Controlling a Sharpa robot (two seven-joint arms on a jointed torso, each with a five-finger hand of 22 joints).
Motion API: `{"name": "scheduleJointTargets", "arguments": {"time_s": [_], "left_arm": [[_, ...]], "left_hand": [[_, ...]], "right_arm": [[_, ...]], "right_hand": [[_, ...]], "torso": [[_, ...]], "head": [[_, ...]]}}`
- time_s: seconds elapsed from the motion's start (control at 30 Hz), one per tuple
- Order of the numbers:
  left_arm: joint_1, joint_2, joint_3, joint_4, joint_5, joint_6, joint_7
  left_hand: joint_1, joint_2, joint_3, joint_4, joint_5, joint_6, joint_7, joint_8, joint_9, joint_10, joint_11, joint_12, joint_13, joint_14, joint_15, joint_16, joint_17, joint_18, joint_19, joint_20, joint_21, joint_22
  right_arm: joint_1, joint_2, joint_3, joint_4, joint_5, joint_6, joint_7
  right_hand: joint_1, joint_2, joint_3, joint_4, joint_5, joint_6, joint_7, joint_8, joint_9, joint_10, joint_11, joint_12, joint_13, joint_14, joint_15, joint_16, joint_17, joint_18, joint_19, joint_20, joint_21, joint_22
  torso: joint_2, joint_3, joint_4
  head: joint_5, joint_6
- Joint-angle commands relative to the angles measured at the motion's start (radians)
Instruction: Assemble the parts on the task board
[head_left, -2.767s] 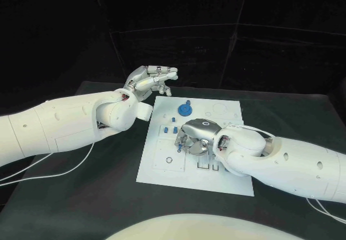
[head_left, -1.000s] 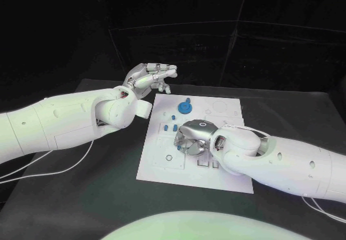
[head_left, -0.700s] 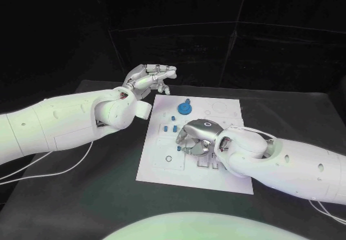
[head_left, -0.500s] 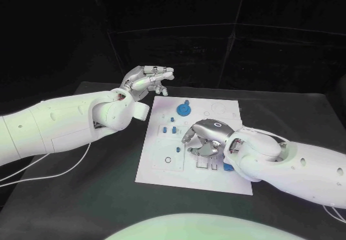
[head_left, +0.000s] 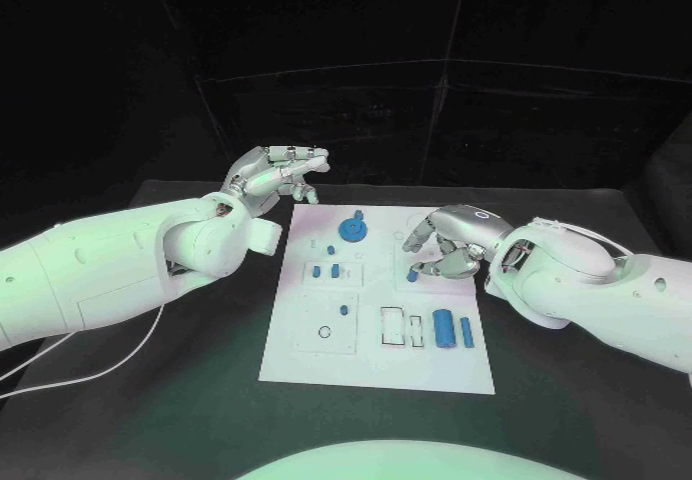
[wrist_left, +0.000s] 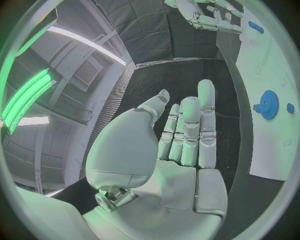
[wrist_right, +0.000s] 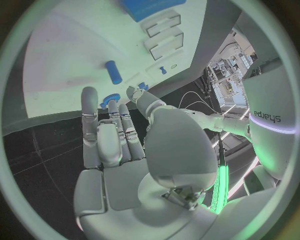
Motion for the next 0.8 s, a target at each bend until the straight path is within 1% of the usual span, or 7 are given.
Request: {"name": "scheduleJointTargets", "arguments": {"time_s": [0.03, 0.07, 0.13, 0.23, 0.37, 0.63, 0.8], "left_arm": [[0.001, 0.001, 0.001, 0.001, 0.002, 0.016, 0.003], [0.001, 0.002, 0.001, 0.001, 0.002, 0.017, 0.003], [0.001, 0.003, 0.001, 0.001, 0.002, 0.019, 0.003], [0.001, 0.004, 0.001, 0.001, 0.002, 0.021, 0.003], [0.001, 0.004, 0.001, 0.001, 0.002, 0.021, 0.003], [0.001, 0.003, 0.001, -0.001, 0.002, 0.016, 0.003], [0.001, 0.004, 0.001, -0.002, 0.002, 0.016, 0.002]], "left_hand": [[-0.003, 0.006, -0.007, -0.002, 0.001, -0.001, 0.008, -0.006, 0.0, -0.009, 0.0, 0.007, -0.001, -0.005, 0.005, -0.002, -0.002, 0.012, 0.002, 0.007, -0.006, -0.002], [-0.003, 0.006, -0.007, -0.002, 0.001, -0.001, 0.008, -0.006, 0.0, -0.01, 0.0, 0.007, -0.001, -0.005, 0.005, -0.002, -0.003, 0.012, 0.002, 0.007, -0.007, -0.002], [-0.003, 0.006, -0.007, -0.002, 0.001, -0.001, 0.008, -0.006, 0.0, -0.01, 0.0, 0.007, -0.001, -0.005, 0.005, -0.002, -0.003, 0.012, 0.002, 0.007, -0.007, -0.002], [-0.004, 0.005, -0.008, -0.001, 0.001, -0.001, 0.008, -0.006, 0.0, -0.01, 0.0, 0.007, -0.001, -0.005, 0.005, -0.002, -0.002, 0.012, 0.002, 0.008, -0.007, -0.002], [-0.004, 0.005, -0.009, -0.001, 0.001, -0.002, 0.008, -0.006, 0.0, -0.01, 0.0, 0.007, -0.001, -0.005, 0.005, -0.002, -0.003, 0.012, 0.002, 0.008, -0.007, -0.002], [-0.004, 0.006, -0.009, -0.001, 0.001, -0.002, 0.008, -0.005, 0.0, -0.011, 0.001, 0.008, -0.001, -0.004, 0.005, -0.001, -0.001, 0.012, 0.002, 0.008, -0.007, -0.003], [-0.004, 0.006, -0.009, -0.001, 0.001, -0.002, 0.008, -0.005, 0.0, -0.011, 0.001, 0.008, -0.001, -0.004, 0.005, -0.001, -0.001, 0.012, 0.002, 0.008, -0.007, -0.003]], "right_arm": [[0.004, -0.002, 0.0, -0.015, 0.01, 0.066, -0.019], [0.005, -0.001, 0.0, -0.021, 0.009, 0.074, -0.022], [0.006, 0.005, 0.0, -0.03, 0.005, 0.088, -0.026], [0.006, 0.015, 0.0, -0.04, -0.001, 0.109, -0.033], [0.006, 0.033, 0.0, -0.048, -0.005, 0.148, -0.04], [0.006, 0.054, -0.001, -0.06, -0.007, 0.187, -0.037], [0.005, 0.061, -0.001, -0.061, -0.007, 0.204, -0.037]], "right_hand": [[-0.001, -0.01, -0.016, 0.002, -0.009, -0.007, -0.002, -0.001, -0.001, -0.019, 0.002, 0.004, -0.001, 0.021, -0.005, 0.0, -0.007, 0.015, -0.003, -0.008, -0.002, -0.003], [0.001, -0.009, -0.023, 0.003, -0.011, -0.008, -0.001, -0.001, 0.0, -0.025, 0.003, 0.004, -0.001, 0.021, -0.004, -0.002, -0.012, 0.014, -0.004, -0.009, -0.004, -0.004], [0.005, -0.008, -0.035, 0.005, -0.015, -0.011, -0.001, -0.001, 0.0, -0.034, 0.004, 0.004, -0.001, 0.019, -0.003, -0.006, -0.02, 0.014, -0.005, -0.009, -0.006, -0.005], [0.008, -0.006, -0.042, 0.006, -0.017, -0.011, -0.001, -0.001, 0.0, -0.04, 0.004, 0.004, -0.001, 0.019, -0.002, -0.007, -0.022, 0.014, -0.006, -0.008, -0.007, -0.007], [0.011, -0.002, -0.049, 0.008, -0.018, -0.009, 0.0, 0.0, 0.0, -0.039, 0.005, 0.009, 0.0, 0.019, -0.002, -0.007, -0.021, 0.014, -0.006, -0.008, -0.009, -0.008], [0.021, 0.011, -0.062, 0.013, -0.007, -0.005, 0.0, 0.002, 0.001, -0.013, 0.0, 0.032, 0.002, 0.021, -0.007, 0.0, -0.012, 0.014, -0.002, -0.009, -0.01, -0.011], [0.029, 0.023, -0.056, 0.014, -0.003, 0.004, -0.002, 0.004, 0.002, 0.013, -0.004, 0.045, 0.0, 0.025, -0.011, 0.009, 0.003, 0.013, 0.006, -0.01, -0.002, -0.001]], "torso": [[0.002, -0.0004, 0.0011], [0.002, -0.0006, 0.0021], [0.002, -0.0006, 0.0023], [0.003, 0.0018, 0.0021], [0.003, -0.0002, 0.0037], [0.003, 0.0008, 0.0013], [0.003, 0.0012, 0.0023]], "head": [[-0.011, 0.004], [-0.012, 0.007], [-0.012, 0.007], [-0.012, 0.006], [-0.013, 0.005], [-0.012, -0.002], [-0.01, -0.005]]}}
